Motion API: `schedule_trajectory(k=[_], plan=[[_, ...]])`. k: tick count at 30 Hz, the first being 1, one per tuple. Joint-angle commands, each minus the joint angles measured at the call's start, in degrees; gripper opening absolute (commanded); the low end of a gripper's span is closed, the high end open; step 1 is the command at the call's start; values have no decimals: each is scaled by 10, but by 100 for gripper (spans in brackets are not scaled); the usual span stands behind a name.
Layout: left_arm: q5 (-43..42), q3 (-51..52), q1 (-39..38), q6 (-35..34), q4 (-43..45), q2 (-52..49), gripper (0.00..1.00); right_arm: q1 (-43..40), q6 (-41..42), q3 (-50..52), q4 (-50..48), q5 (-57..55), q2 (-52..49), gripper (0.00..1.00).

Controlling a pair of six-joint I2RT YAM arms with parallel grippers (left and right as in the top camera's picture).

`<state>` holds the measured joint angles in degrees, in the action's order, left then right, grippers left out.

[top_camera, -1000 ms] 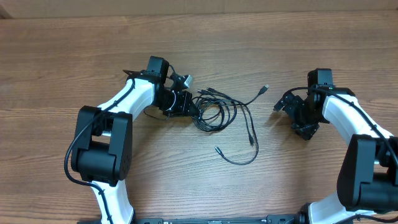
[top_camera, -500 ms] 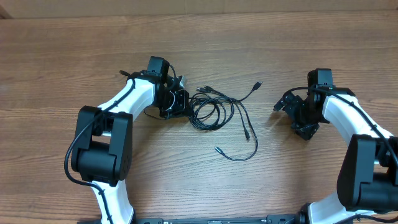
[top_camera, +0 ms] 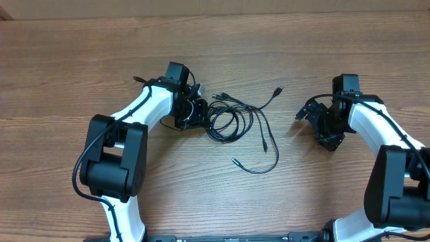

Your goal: Untangle cables

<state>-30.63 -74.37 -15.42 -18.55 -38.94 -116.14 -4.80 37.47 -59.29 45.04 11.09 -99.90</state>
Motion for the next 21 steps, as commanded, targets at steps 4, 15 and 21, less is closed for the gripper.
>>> schedule_trajectory(k=[4, 15, 21], plan=[[12, -7, -5, -8, 7, 3, 4, 1, -3, -4, -2, -4, 15, 100], [12, -7, -5, -12, 6, 3, 4, 1, -3, -4, -2, -4, 15, 100], [12, -7, -5, -12, 7, 3, 4, 1, -3, -5, -2, -4, 15, 100]])
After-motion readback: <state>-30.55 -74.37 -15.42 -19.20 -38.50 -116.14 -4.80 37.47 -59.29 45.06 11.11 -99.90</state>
